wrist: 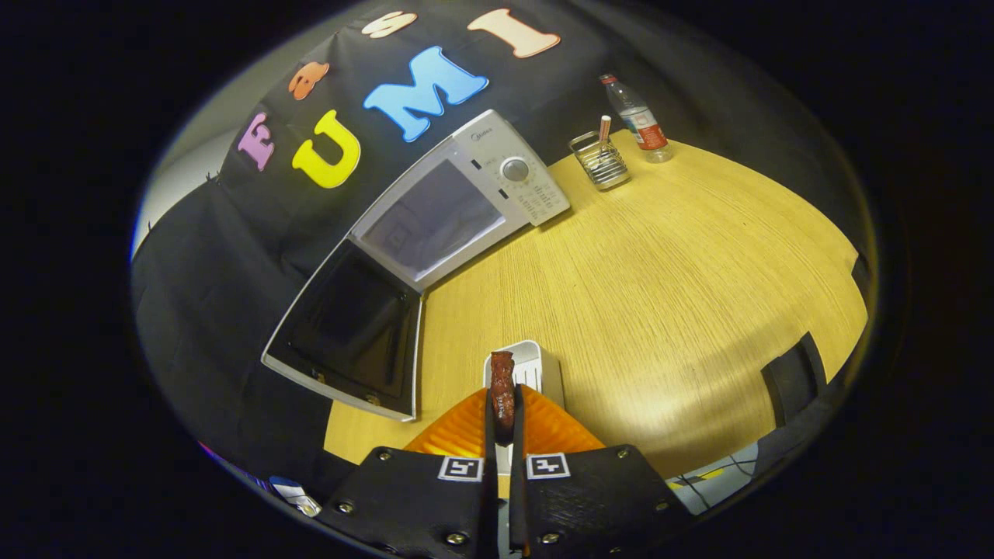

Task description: Open the microwave, put the food inside, and close the microwave door.

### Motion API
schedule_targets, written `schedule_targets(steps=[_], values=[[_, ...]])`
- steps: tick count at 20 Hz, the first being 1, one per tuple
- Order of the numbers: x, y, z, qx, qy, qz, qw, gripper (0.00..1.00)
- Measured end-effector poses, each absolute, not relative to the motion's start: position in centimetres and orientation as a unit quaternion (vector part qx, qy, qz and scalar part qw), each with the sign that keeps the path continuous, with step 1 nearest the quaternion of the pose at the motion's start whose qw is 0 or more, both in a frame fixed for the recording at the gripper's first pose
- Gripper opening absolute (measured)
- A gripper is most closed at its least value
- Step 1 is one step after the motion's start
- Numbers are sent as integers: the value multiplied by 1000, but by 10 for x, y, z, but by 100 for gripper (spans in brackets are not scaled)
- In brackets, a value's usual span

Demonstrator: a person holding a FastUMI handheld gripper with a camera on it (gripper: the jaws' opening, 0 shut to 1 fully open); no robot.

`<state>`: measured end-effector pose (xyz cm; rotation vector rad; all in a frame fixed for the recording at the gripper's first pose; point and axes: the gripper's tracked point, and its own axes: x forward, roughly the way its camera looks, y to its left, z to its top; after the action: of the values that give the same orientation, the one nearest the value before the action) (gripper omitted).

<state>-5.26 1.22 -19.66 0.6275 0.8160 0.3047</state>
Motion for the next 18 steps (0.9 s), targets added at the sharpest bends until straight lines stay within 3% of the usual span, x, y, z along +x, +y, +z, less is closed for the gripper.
schedule_targets(steps=[9,18], values=[[-17,50,-127,316,330,183,870,6],[56,114,-106,318,305,215,872,6]])
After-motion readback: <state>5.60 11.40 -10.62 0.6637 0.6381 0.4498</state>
